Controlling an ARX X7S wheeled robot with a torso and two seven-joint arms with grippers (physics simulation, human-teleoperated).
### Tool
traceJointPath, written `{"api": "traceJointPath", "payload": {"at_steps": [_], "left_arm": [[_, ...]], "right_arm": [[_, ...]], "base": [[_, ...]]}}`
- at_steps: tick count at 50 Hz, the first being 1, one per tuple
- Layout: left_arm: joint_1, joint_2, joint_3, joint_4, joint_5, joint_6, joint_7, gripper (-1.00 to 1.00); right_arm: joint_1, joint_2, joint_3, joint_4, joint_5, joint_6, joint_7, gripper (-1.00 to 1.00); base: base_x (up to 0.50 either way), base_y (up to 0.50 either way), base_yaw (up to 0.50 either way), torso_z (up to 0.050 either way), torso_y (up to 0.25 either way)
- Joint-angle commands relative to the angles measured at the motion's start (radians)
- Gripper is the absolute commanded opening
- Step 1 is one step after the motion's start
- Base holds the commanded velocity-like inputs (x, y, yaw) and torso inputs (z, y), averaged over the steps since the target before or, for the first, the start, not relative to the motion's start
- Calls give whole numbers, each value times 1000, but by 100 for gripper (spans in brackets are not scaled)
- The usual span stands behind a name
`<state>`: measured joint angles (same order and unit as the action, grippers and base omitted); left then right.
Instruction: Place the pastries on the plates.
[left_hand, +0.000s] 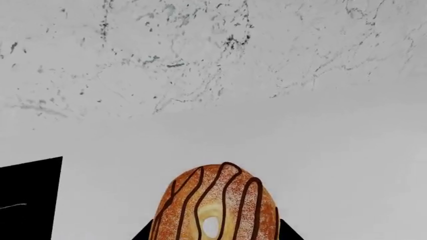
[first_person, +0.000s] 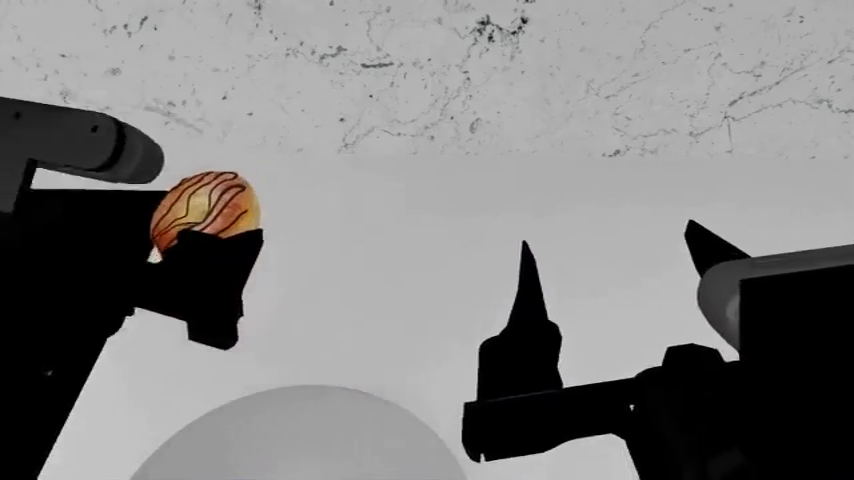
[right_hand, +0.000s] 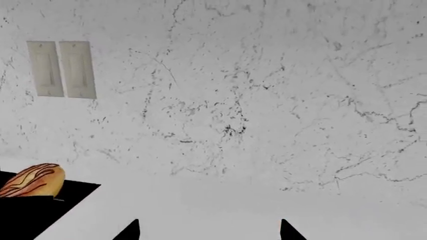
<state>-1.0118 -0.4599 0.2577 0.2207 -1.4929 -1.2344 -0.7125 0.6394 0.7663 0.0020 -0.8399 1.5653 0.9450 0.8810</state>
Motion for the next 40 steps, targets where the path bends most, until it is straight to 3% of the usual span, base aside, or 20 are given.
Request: {"api": "traceJointPath", "payload": {"at_steps": [1,15,35,40], "left_arm": [[182,-97,-170,279,-303,36,-266,-100],[246,-127,-199,292,-313,54,-245,-100],[265,-139,-191,315,-352,79,-281,-100],[265,-142,-190,312,-350,82,-278,-100]], "right_arm": [[-72,-22,19,10,-149,-20,-99,100],[-66,-20,-1,10,-116,0,-22,100],[-105,-2,26,-6,-126,-24,-47,100],[-121,-10,37,-10,-160,-44,-81,100]], "base": [[0,0,0,0,0],[-398,200,0,0,0],[-500,265,0,0,0],[0,0,0,0,0]]}}
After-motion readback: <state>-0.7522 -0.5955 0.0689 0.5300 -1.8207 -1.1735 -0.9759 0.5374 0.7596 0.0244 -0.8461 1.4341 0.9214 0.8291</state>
